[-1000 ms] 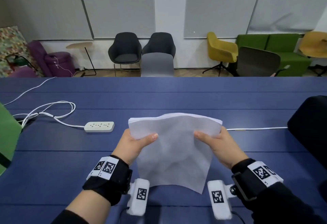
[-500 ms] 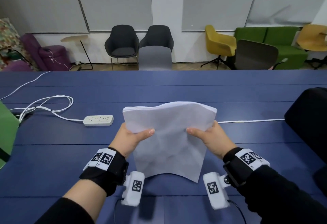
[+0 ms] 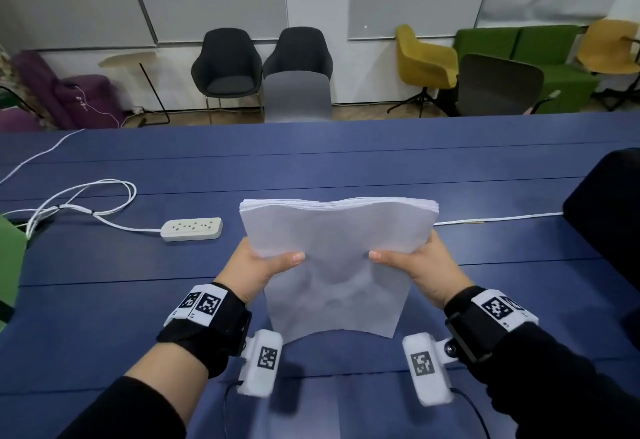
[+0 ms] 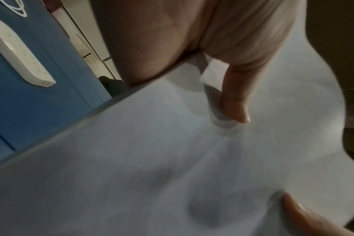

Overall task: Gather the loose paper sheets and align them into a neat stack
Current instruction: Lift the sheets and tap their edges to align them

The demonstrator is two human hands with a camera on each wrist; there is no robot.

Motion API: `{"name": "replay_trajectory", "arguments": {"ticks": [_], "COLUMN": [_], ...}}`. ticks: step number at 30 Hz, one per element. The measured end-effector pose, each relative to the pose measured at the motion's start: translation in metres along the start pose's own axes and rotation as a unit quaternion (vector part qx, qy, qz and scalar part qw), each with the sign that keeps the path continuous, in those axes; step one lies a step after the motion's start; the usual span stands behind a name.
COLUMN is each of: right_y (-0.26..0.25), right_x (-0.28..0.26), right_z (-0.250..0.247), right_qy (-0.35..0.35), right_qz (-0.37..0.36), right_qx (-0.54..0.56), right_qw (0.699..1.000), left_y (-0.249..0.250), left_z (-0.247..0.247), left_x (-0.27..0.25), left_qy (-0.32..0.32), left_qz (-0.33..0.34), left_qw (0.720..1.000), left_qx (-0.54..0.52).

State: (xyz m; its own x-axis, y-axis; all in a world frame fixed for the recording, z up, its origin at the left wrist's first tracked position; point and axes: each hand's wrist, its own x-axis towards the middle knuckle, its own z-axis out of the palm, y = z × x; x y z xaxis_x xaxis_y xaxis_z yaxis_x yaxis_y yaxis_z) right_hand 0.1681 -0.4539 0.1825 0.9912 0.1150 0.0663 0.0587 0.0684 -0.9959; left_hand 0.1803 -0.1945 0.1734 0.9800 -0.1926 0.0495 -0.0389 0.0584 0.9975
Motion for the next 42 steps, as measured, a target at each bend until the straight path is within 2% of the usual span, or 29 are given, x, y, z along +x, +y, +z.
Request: {"name": "replay_trajectory", "arguments": {"ticks": [4, 8, 13, 17, 28, 34, 38, 42], "right_y": [-0.008, -0.002, 0.004, 0.011, 0.057, 0.066, 0.053, 0.021], "right_x": [0.002, 0.006, 0.008, 0.006, -0.006, -0.011, -0.013, -0.011], "right_z": [0.001, 0.002, 0.009, 0.01, 0.013, 0.02, 0.017, 0.013], "right_qy": [-0.011, -0.029, 0.0, -0.002, 0.05, 0.066, 0.061, 0.079], "right_qz": [-0.02, -0.004, 0.003, 0.018, 0.089, 0.09, 0.085, 0.029], "right_qx": [0.008, -0.007, -0.029, -0.033, -0.051, -0.061, -0.057, -0.008], "right_qw": [1.0, 1.0, 1.0, 0.999, 0.993, 0.992, 0.993, 0.996], "left_y": [0.006, -0.001, -0.007, -0.009, -0.042, -0.06, -0.047, -0.005], "left_z": [-0.005, -0.012, -0.009, -0.014, -0.005, 0.0, -0.003, -0.007], "left_x": [0.001, 0.002, 0.005, 0.005, -0.012, -0.019, -0.019, -0.017], "left_qy": [-0.006, -0.029, -0.003, -0.005, 0.047, 0.09, 0.089, 0.13], "left_qz": [0.023, 0.021, 0.023, 0.03, -0.025, -0.068, -0.033, 0.064], "left_qw": [1.0, 0.999, 1.0, 1.0, 0.998, 0.993, 0.995, 0.989], "left_qx": [0.005, -0.006, 0.006, 0.0, 0.015, 0.017, 0.031, -0.027]}}
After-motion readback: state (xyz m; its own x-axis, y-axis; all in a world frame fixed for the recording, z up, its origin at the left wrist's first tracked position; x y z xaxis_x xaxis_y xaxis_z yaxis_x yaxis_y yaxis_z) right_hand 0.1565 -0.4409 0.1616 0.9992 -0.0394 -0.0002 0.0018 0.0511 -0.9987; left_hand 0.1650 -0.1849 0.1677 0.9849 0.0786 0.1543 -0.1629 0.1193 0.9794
